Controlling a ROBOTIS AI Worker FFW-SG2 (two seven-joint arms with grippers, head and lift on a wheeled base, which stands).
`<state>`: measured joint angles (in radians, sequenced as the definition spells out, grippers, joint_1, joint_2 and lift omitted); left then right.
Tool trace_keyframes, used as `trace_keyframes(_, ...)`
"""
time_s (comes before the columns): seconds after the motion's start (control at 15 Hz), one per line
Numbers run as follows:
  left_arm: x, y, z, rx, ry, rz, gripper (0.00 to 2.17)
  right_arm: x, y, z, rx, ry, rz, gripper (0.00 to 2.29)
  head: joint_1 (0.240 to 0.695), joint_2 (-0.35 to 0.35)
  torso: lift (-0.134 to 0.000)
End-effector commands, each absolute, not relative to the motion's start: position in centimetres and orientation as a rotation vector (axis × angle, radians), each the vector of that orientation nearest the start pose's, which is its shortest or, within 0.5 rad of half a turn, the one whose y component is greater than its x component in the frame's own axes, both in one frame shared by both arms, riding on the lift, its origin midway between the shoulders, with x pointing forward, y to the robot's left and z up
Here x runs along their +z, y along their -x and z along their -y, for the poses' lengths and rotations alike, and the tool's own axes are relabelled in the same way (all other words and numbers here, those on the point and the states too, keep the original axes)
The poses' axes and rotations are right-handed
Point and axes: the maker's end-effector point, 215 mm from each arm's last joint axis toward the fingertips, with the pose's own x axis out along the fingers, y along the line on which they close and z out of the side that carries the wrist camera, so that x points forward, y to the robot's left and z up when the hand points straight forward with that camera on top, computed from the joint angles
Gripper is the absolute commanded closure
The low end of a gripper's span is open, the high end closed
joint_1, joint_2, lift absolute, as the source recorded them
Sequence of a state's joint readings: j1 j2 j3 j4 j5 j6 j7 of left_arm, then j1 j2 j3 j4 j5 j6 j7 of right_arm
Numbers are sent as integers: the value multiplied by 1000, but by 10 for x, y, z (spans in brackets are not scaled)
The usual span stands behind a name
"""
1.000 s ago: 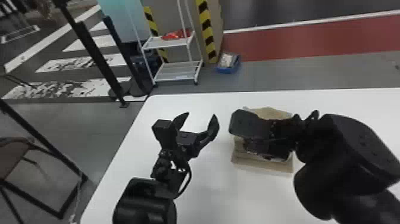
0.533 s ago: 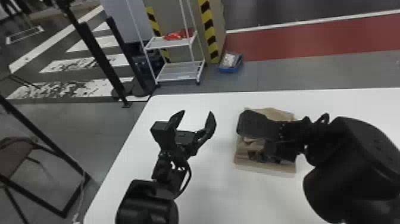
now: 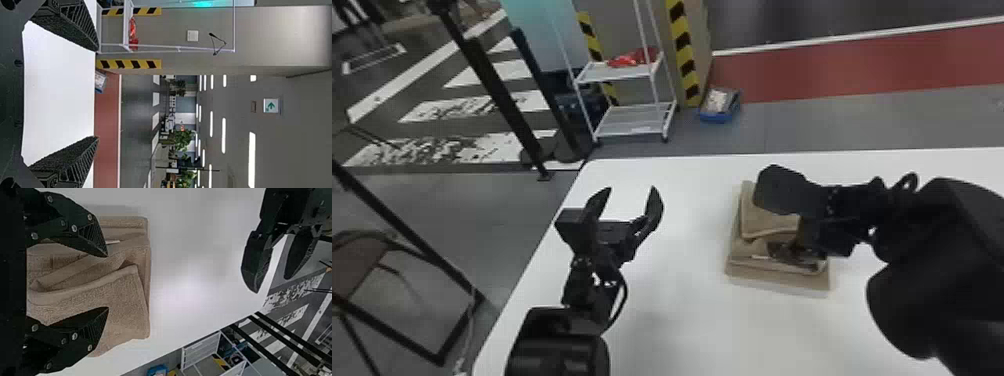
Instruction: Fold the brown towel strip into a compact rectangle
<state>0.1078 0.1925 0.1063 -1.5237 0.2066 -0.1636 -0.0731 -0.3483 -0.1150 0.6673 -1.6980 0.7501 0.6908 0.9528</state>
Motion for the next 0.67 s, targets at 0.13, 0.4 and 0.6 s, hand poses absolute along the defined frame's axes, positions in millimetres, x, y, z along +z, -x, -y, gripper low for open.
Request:
trace_keyframes(0.13,-363,-547,-368,73,0,24,83,-386,-535,-25,989,972,-481,596,695,350,-123)
trace_keyframes(0.4,-363,-548,-364,67,-1,24,83,-391,-540,-18,972,1017,-494,596,695,350,-123)
trace_keyframes(0.6,-363,-549,-359,59,0,26,83,-395,-537,-16,976,1029,-502,954,695,350,-123)
